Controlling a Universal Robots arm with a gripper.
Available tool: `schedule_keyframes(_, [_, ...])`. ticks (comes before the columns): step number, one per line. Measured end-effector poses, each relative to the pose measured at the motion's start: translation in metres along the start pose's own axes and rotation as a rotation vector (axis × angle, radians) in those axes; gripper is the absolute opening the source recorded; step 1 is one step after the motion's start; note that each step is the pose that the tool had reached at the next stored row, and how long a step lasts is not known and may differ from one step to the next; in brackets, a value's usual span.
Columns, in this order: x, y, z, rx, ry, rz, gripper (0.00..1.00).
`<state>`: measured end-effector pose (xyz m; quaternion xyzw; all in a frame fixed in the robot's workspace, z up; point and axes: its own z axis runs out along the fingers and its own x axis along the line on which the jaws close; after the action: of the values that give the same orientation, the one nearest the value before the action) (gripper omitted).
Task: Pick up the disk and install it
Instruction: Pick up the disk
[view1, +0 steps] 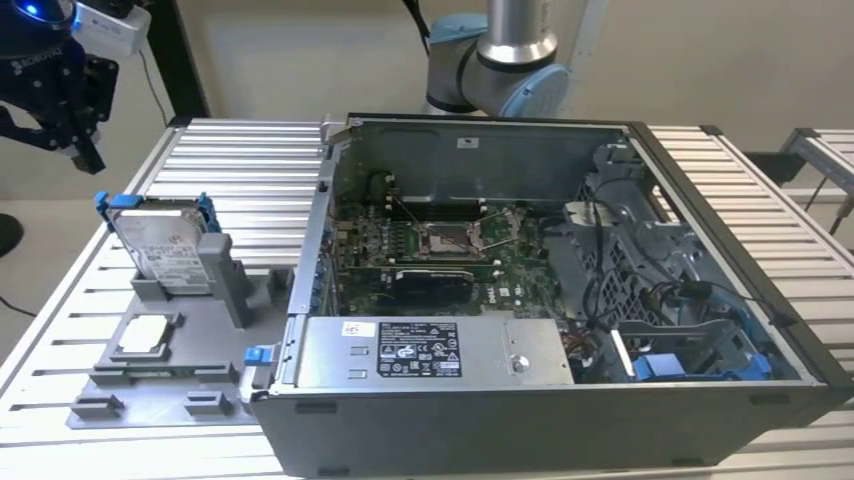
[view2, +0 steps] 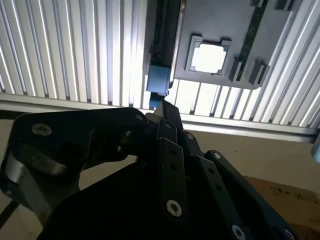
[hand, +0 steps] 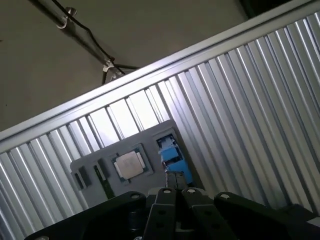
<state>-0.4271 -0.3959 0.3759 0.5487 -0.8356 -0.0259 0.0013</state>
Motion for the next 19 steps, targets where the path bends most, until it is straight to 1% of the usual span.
schedule_keyframes(4, [0.0000,0.0002,0.0000,-0.0020,0.0024,-0.067,0.00])
schedule_keyframes(8, [0.0000,0.0002,0.0000,-0.0048,0.0026,-0.132,0.00])
schedule_keyframes(11, [0.0000,0.0001,0.0000,-0.0063,0.0034,-0.174,0.00])
schedule_keyframes(14, [0.0000,0.0000,0.0000,-0.0076,0.0056,-0.219,0.00])
schedule_keyframes(19, [-0.0001,0.0001,0.0000,-0.0093,0.0082,-0.277,0.00])
